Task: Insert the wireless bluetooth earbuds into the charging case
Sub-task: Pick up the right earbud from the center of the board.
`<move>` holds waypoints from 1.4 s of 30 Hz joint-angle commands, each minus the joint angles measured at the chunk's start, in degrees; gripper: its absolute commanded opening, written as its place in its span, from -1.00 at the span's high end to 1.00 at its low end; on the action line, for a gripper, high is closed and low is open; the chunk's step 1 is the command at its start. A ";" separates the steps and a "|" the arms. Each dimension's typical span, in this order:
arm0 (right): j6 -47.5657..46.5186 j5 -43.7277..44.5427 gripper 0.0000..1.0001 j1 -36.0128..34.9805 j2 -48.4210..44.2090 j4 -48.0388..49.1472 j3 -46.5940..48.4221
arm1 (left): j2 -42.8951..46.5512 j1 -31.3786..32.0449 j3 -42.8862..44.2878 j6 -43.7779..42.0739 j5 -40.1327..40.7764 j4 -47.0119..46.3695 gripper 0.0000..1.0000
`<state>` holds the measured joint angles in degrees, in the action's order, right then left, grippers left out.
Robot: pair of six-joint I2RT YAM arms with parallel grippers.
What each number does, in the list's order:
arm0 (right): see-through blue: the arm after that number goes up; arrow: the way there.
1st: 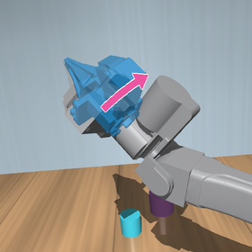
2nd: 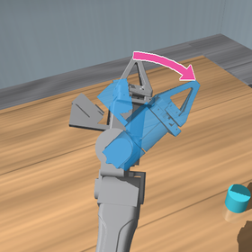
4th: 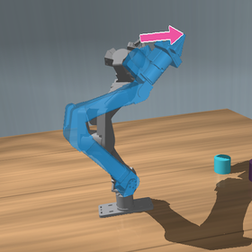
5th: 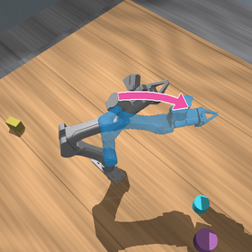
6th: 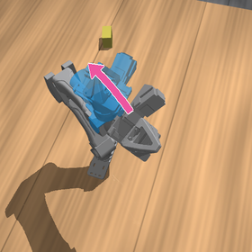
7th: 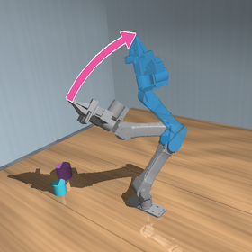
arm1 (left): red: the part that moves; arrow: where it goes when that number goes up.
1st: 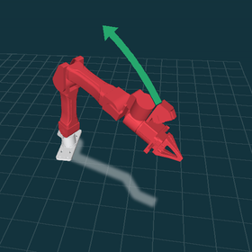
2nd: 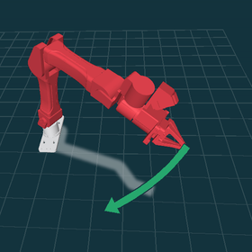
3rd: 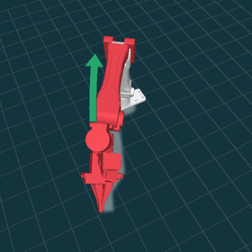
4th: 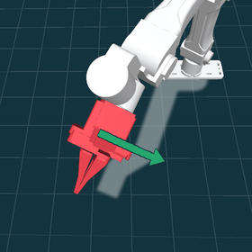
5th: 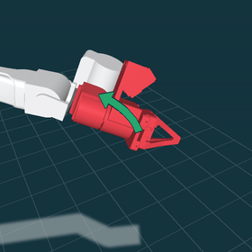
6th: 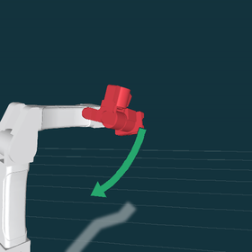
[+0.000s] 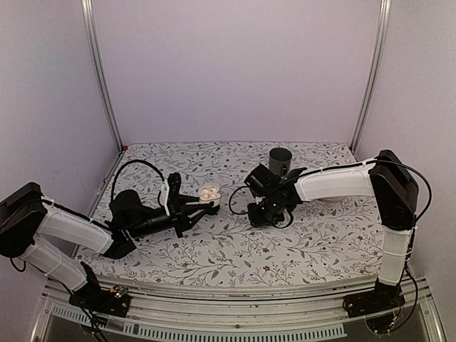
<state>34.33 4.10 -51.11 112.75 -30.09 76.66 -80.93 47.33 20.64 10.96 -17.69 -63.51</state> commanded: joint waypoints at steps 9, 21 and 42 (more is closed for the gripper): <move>5.35 3.20 0.56 -1.21 4.33 -3.44 4.94 | 2.09 -0.93 -0.22 -0.84 -0.69 0.68 1.00; 6.17 5.31 0.53 -2.12 1.12 -4.05 4.20 | 0.77 -1.02 0.04 -0.24 -1.12 -0.31 1.00; 8.30 6.69 0.47 -1.87 0.98 -2.21 1.14 | 0.14 -1.08 -0.22 0.11 -1.42 -0.76 1.00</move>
<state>41.76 10.41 -52.97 113.45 -33.41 78.11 -80.38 46.96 20.64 10.81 -18.68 -62.72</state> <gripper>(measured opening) 0.266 0.222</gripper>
